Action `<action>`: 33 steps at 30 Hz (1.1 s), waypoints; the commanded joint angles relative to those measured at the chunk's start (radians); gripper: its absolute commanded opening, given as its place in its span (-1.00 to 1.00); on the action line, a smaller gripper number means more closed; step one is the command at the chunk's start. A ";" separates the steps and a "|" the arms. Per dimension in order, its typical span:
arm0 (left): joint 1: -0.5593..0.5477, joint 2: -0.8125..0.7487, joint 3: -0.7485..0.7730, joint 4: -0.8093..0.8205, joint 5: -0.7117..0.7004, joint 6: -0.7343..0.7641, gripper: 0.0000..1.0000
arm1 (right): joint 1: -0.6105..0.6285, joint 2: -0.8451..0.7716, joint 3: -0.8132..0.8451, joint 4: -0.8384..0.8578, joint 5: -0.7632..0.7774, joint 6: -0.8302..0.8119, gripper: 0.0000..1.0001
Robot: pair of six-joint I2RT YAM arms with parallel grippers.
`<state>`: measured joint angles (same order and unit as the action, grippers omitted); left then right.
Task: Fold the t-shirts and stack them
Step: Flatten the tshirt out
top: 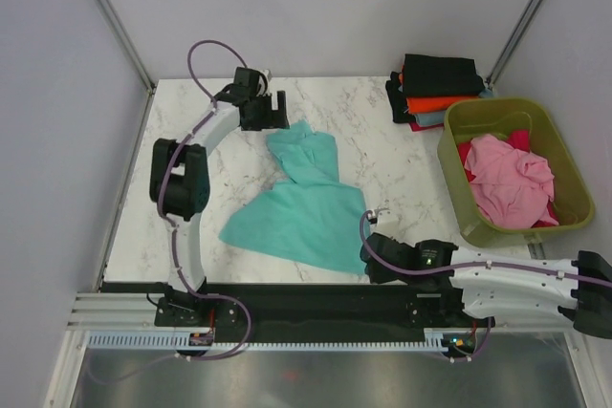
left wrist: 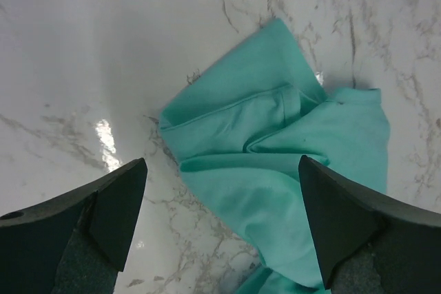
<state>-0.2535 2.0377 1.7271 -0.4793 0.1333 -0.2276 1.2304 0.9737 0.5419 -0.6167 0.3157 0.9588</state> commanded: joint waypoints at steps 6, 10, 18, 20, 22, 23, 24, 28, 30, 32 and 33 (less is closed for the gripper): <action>-0.098 0.069 0.014 -0.056 0.048 -0.067 0.85 | 0.004 -0.099 -0.022 -0.098 0.105 0.087 -1.00; -0.183 0.046 -0.012 -0.056 -0.150 -0.001 0.87 | 0.003 -0.058 -0.014 -0.091 0.109 0.069 -1.00; -0.144 0.058 -0.026 -0.053 -0.216 -0.022 0.80 | 0.003 -0.035 -0.008 -0.077 0.102 0.052 -1.00; -0.144 0.059 -0.027 -0.056 -0.236 -0.016 0.79 | 0.003 -0.040 -0.014 -0.075 0.102 0.058 -1.00; -0.142 0.052 -0.031 -0.062 -0.290 -0.022 0.79 | 0.004 -0.043 -0.019 -0.077 0.102 0.061 -1.00; -0.144 0.038 -0.035 -0.073 -0.338 -0.026 0.79 | 0.004 -0.040 -0.022 -0.077 0.099 0.063 -1.00; -0.142 0.026 -0.046 -0.077 -0.359 -0.029 0.79 | 0.004 -0.040 -0.022 -0.077 0.097 0.063 -1.00; -0.142 -0.011 -0.075 -0.076 -0.360 -0.033 0.72 | 0.003 -0.038 -0.031 -0.071 0.098 0.067 -1.00; -0.144 -0.007 -0.080 -0.073 -0.333 -0.033 0.70 | 0.003 -0.032 -0.033 -0.063 0.102 0.064 -1.00; -0.144 0.006 -0.078 -0.070 -0.308 -0.035 0.58 | 0.004 -0.017 -0.031 -0.052 0.099 0.061 -1.00; -0.144 0.018 -0.075 -0.067 -0.301 -0.038 0.54 | 0.003 -0.012 -0.031 -0.051 0.099 0.058 -1.00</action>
<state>-0.3916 2.0937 1.6524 -0.5545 -0.1787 -0.2630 1.2304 0.9508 0.5125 -0.6907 0.3908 1.0172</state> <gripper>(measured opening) 0.788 0.011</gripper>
